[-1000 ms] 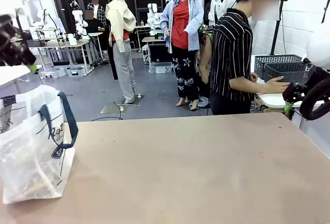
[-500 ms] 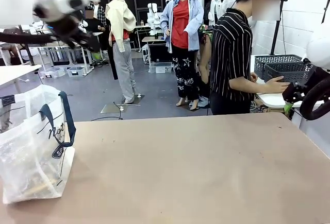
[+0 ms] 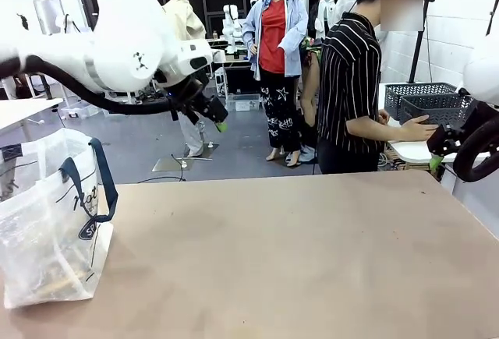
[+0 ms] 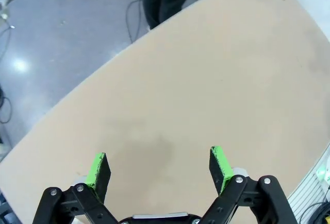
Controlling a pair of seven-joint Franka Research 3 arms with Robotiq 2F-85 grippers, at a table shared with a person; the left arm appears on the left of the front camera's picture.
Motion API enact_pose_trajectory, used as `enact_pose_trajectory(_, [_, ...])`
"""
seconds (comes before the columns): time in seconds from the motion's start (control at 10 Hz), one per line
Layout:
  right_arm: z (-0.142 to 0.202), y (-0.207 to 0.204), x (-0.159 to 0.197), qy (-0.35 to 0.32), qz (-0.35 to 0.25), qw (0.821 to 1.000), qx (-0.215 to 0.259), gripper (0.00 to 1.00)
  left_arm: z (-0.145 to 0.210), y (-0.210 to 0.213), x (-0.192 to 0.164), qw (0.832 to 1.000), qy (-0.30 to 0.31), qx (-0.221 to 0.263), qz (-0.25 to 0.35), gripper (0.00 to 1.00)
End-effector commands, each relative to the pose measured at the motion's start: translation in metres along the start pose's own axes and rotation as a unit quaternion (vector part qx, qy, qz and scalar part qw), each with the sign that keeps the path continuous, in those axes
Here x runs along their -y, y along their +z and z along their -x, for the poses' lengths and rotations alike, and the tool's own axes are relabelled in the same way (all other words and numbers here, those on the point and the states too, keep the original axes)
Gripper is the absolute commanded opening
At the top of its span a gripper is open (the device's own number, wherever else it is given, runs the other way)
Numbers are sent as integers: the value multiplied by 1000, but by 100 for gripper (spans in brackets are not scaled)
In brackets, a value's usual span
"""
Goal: Transfer purchased items from the store into the shopping bag.
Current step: Move the Reusable shopping bag to the right side of the table.
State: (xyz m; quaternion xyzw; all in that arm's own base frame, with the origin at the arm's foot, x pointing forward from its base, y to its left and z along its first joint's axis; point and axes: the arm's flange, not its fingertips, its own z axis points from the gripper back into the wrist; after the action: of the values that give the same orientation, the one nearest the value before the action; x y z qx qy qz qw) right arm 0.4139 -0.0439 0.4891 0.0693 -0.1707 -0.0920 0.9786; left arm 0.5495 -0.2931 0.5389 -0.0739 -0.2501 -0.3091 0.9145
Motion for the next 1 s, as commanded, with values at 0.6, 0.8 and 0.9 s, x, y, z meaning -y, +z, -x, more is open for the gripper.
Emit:
enact_pose_trajectory(0.6, [0, -1, 0, 0, 1, 1000, -3, 100, 9, -30, -6, 999, 17, -22, 21, 100])
enact_pose_trajectory(0.8, [0, -1, 0, 0, 1, 1000, -3, 100, 9, -30, -6, 999, 17, -22, 21, 100])
enact_pose_trajectory(0.9, [0, -1, 0, 0, 1, 1000, -3, 100, 9, -30, -6, 999, 17, -22, 21, 100])
